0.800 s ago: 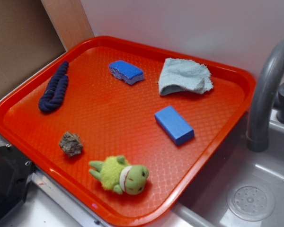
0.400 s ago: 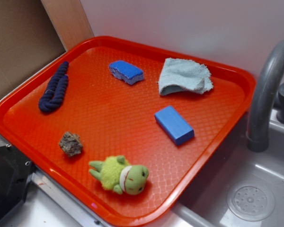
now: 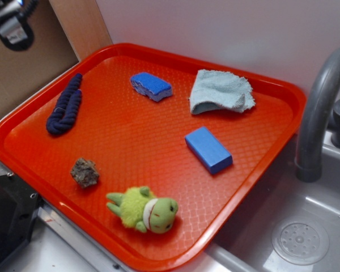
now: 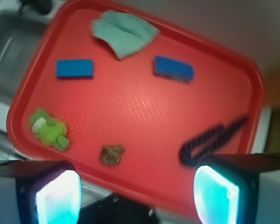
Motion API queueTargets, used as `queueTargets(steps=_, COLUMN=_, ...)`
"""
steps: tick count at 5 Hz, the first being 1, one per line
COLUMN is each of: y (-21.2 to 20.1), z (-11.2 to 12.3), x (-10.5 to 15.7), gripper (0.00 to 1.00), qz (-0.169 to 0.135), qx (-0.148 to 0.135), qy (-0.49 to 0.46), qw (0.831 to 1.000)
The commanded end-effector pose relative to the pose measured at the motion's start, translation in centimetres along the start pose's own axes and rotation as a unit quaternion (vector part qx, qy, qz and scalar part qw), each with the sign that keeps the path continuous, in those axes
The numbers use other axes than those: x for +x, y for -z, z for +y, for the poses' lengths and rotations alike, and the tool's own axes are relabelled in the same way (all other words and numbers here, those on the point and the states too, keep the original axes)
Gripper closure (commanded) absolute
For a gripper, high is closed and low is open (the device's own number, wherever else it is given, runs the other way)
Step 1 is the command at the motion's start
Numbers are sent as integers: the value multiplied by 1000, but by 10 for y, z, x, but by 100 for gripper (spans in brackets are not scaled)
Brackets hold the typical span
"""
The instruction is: Grab the green animal.
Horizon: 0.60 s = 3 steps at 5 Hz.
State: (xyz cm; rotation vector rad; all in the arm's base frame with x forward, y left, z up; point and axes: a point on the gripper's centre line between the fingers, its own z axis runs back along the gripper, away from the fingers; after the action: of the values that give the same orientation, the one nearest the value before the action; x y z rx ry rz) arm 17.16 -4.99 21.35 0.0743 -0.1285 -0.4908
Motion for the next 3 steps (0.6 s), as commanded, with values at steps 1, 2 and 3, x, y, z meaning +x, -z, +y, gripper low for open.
queueTargets(steps=1, y=38, z=-96, x=15, gripper=0, qz=-13, qx=5, qy=263, qw=965)
queueTargets(steps=2, y=56, z=-122, x=3, gripper=0, qz=-17, qx=-29, qy=379, qw=925)
queueTargets(steps=3, y=86, z=-129, x=-9, gripper=0, qz=12, qx=-40, qy=448, qw=893)
